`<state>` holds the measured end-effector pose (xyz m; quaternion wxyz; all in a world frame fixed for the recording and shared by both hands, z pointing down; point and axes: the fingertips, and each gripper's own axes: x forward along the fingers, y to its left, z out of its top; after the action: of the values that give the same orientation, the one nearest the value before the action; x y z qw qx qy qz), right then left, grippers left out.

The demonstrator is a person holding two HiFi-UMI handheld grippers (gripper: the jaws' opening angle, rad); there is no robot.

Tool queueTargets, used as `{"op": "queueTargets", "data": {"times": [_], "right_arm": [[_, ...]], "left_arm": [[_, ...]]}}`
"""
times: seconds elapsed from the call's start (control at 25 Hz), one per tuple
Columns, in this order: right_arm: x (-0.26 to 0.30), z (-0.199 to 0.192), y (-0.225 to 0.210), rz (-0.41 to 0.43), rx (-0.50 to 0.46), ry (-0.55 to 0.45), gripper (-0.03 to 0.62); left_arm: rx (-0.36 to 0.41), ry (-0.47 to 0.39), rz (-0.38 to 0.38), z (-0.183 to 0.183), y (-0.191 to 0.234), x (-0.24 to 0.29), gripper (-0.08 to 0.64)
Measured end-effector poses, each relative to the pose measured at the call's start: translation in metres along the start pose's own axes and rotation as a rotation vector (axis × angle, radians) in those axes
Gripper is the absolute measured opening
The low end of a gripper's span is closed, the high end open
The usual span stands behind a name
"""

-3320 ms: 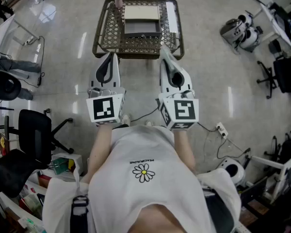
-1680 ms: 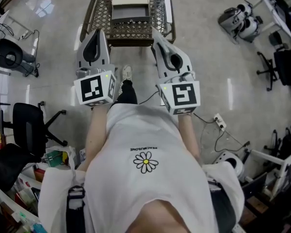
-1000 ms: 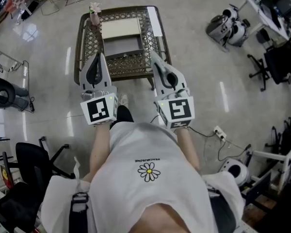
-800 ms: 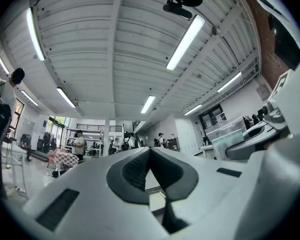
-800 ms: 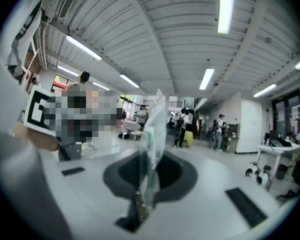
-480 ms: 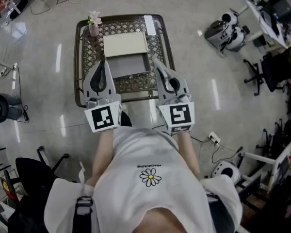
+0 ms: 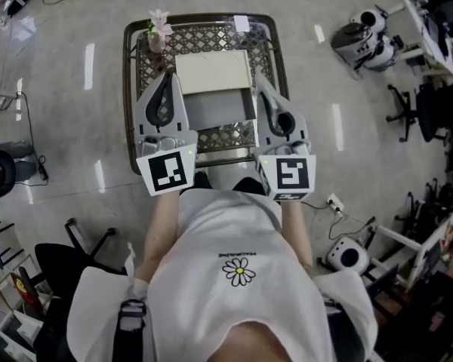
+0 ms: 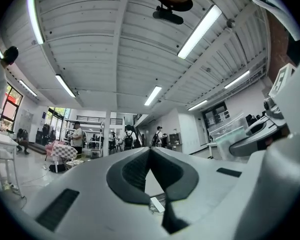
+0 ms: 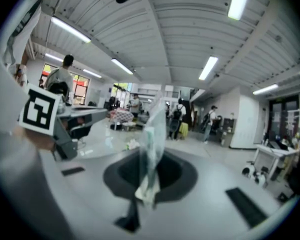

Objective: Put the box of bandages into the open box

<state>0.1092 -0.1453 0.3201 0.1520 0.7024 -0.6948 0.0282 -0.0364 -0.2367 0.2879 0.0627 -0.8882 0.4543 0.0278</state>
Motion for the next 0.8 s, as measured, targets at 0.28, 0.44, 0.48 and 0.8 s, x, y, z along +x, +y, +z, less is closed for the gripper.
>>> {"op": "queueTargets", "data": {"times": [0.28,0.44,0.48,0.8], "right_arm": [[0.032,-0.022,-0.009,0.039,0.012,0.039,0.044],[0.050,-0.026,-0.012,0.087,-0.017,0.057,0.044],[0.054,-0.026,-0.011,0.106,-0.023,0.056,0.044],[0.078,-0.040,0.001,0.189,-0.149,0.100,0.044]], "left_arm": [[0.008,0.070,0.009,-0.029,-0.009,0.025,0.021],[0.040,0.107,0.028,-0.040,-0.016,0.031,0.021],[0.039,0.115,0.036,-0.042,-0.017,0.032,0.023],[0.024,0.151,0.081,-0.056,-0.011,0.043,0.023]]}}
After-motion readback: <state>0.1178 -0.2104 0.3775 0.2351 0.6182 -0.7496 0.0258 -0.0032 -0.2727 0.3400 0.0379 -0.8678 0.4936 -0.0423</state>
